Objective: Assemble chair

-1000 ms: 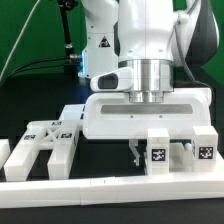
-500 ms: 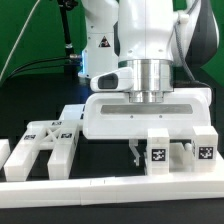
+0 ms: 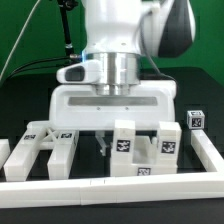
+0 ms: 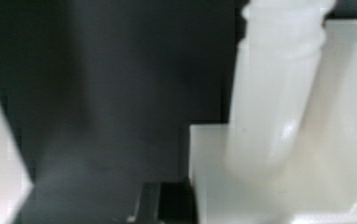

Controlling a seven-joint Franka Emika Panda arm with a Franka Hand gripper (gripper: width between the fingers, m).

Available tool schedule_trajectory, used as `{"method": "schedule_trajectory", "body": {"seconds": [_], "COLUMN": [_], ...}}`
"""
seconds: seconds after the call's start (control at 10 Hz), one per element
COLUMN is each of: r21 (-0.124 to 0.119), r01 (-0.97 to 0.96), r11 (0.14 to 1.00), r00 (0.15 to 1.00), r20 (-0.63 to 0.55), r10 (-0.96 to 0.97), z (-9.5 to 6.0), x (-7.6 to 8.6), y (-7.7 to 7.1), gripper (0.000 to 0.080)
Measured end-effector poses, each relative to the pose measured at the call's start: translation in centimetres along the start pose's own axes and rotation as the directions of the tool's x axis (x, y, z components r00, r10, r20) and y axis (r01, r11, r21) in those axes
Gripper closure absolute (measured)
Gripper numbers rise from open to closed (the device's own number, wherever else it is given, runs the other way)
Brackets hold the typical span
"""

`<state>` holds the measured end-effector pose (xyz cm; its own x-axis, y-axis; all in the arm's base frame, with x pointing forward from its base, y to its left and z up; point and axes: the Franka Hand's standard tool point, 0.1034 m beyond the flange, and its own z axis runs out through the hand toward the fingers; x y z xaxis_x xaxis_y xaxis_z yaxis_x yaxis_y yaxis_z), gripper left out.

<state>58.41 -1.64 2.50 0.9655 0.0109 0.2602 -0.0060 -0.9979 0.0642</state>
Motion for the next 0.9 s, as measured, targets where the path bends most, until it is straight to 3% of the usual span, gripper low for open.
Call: {"method": "schedule_trajectory", "body": {"seconds": [0.3, 0.9], "r21": [0.079, 0.079], "r01": [-0.064, -0.066], "r11": [0.995, 0.995], "r00": [0.958, 0.955], "r20": [0.283, 0.292], "r10": [0.04, 0.04], "z": [-2.5, -2.6], "x": [-0.8, -0.8], "y": [1.1, 1.1], "gripper": [0.0762, 0.0762]}}
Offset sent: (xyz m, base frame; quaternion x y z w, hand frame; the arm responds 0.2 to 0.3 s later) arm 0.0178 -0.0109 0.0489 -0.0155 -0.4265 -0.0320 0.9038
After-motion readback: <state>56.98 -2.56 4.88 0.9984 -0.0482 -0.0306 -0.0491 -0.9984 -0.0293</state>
